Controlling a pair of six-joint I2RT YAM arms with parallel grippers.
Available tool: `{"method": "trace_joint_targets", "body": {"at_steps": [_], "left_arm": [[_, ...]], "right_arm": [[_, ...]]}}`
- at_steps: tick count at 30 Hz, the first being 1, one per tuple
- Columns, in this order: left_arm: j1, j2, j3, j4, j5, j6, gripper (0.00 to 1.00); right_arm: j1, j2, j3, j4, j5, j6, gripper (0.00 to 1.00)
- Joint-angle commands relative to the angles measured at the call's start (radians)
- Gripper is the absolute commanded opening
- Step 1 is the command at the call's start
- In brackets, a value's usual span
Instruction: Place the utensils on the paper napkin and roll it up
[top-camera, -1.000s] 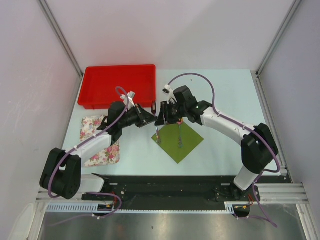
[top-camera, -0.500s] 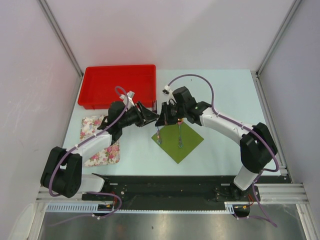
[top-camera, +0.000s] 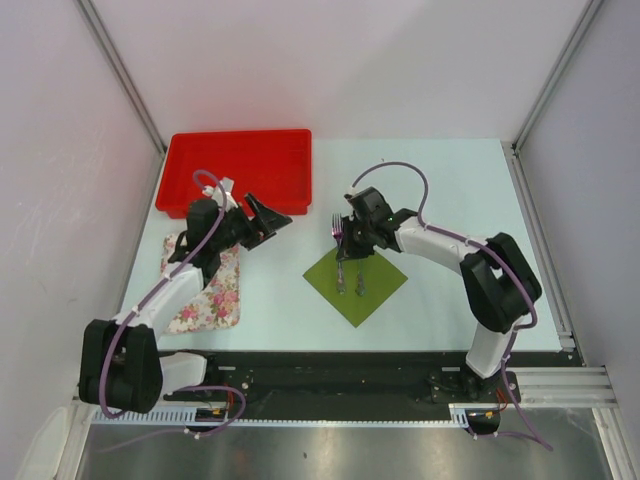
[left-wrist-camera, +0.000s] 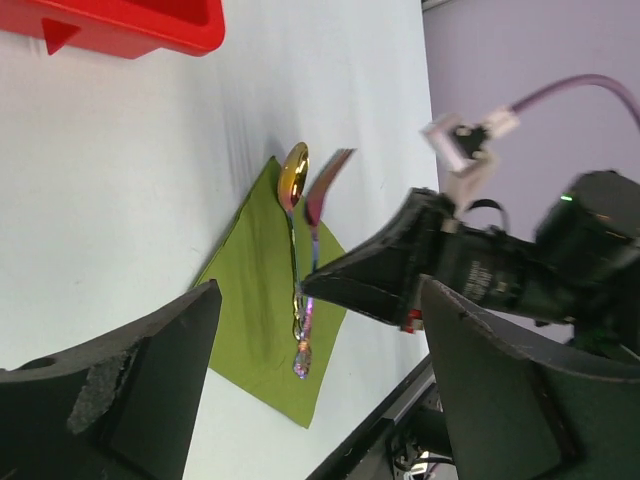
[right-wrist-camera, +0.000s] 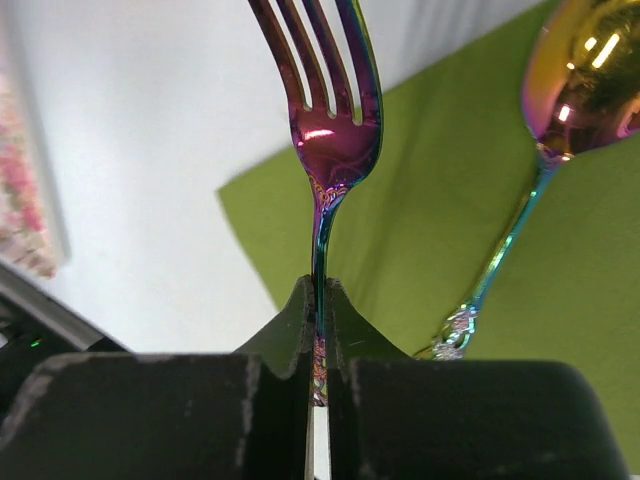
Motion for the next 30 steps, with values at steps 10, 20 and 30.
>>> {"method": "trace_joint_targets", "body": {"at_steps": [10,20,30], "left_arm": [[0.012,-0.012,0.032,0.048,0.022,0.005,0.89],[0.012,0.001,0.032,0.054,0.029,-0.003,0.9],[0.012,0.017,0.035,0.054,0.029,-0.003,0.91]], "right_arm": [[-0.024,0.101,0.049,-0.03,0.158,-0.04,0.0],[-0.042,0.132,0.058,-0.029,0.142,-0.016,0.0],[-0.051,0.148,0.055,-0.038,0.121,0.013,0.04]]}}
